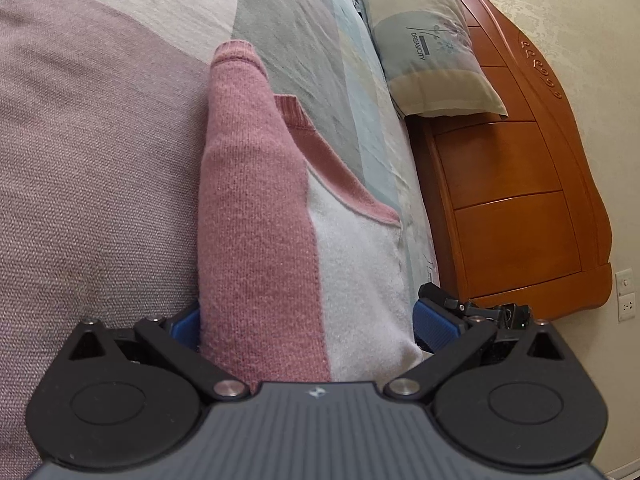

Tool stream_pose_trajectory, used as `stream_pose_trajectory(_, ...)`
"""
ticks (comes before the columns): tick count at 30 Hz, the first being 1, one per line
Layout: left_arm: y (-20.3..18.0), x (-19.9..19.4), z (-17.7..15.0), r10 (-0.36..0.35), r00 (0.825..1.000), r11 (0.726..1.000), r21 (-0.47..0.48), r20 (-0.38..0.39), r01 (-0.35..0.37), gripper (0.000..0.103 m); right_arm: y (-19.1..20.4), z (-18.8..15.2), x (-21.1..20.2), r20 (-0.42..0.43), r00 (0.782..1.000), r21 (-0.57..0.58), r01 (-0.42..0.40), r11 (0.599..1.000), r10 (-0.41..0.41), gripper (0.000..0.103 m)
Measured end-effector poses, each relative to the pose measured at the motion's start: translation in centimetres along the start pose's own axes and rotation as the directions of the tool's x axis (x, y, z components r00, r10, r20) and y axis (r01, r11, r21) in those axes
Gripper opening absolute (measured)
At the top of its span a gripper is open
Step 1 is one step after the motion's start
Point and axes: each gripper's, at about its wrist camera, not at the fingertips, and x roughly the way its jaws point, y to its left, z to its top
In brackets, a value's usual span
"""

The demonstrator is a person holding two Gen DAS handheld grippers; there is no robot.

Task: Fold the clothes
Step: 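Roll both tools sideways and close them on the folded sweater edge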

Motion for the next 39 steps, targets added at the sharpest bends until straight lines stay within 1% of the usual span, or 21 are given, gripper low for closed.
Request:
stream_pose_trajectory(6,-0.1,0.0,0.1,0.008,1.0,1.0,-0.009,-0.005,-0.008,0.102,0.2,-0.3,-0.2,0.001,1.0,0.0,0.008,1.0,-0.008,0.103)
stream_pose_trajectory(11,-0.3,0.4,0.6,0.031,0.999,0.999,-0.019,0.003,-0.031,0.102,-0.2,0.1,-0.3,-0.008,1.0,0.009,-0.008,1.0,0.008,0.103)
stream_pose_trajectory(15,-0.6,0.4,0.4,0.044,0.999,0.998,-0.042,-0.005,-0.044,0.102,-0.7,1.2,-0.1,-0.022,0.999,0.061,-0.029,0.998,0.03,0.103)
stream_pose_trajectory(17,-0.4,-0.2,-0.4,0.03,0.999,0.998,-0.061,-0.021,-0.032,0.102,-0.9,1.2,-0.3,-0.043,0.998,0.082,-0.034,0.996,0.038,0.103)
stream_pose_trajectory(20,0.2,-0.7,-0.9,-0.004,1.0,0.997,-0.075,-0.025,0.002,0.102,-1.1,0.6,-1.0,-0.104,0.994,0.097,-0.035,0.995,0.045,0.103)
stream_pose_trajectory(22,0.3,-0.4,-0.4,-0.008,1.0,0.994,-0.113,-0.025,0.005,0.102,-1.1,0.6,-1.1,-0.121,0.991,0.097,-0.042,0.994,0.054,0.103)
stream_pose_trajectory(24,-0.1,0.3,0.1,0.004,1.0,0.994,-0.113,-0.03,-0.007,0.102,-1.0,0.9,-0.6,-0.126,0.99,0.113,-0.046,0.993,0.061,0.103)
stream_pose_trajectory(26,-0.6,0.8,0.2,0.026,0.999,0.995,-0.097,-0.038,-0.03,0.102,-0.9,1.5,0.3,-0.13,0.988,0.134,-0.065,0.989,0.083,0.103)
stream_pose_trajectory(28,-0.8,0.6,-0.2,0.02,0.998,0.997,-0.079,-0.053,-0.024,0.102,-1.0,1.5,0.4,-0.137,0.985,0.153,-0.085,0.985,0.107,0.103)
stream_pose_trajectory(30,-0.2,-0.1,-0.8,-0.013,0.998,0.996,-0.09,-0.059,0.008,0.102,-1.1,1.4,0.2,-0.148,0.981,0.162,-0.102,0.981,0.127,0.103)
stream_pose_trajectory(32,0.8,-0.7,-0.9,-0.065,0.997,0.991,-0.117,-0.042,0.059,0.102,-1.2,1.6,0.4,-0.16,0.975,0.167,-0.125,0.978,0.152,0.103)
stream_pose_trajectory(33,1.1,-0.7,-0.8,-0.077,0.996,0.988,-0.138,-0.036,0.072,0.102,-1.2,1.7,0.5,-0.166,0.972,0.169,-0.136,0.976,0.165,0.103)
stream_pose_trajectory(36,0.8,0.1,-0.1,-0.067,0.997,0.988,-0.141,-0.044,0.06,0.102,-1.3,1.9,0.7,-0.184,0.962,0.176,-0.17,0.97,0.202,0.103)
stream_pose_trajectory(39,0.2,0.5,0.1,-0.043,0.997,0.994,-0.106,-0.063,0.036,0.102,-1.4,2.2,1.0,-0.202,0.95,0.184,-0.203,0.962,0.239,0.103)
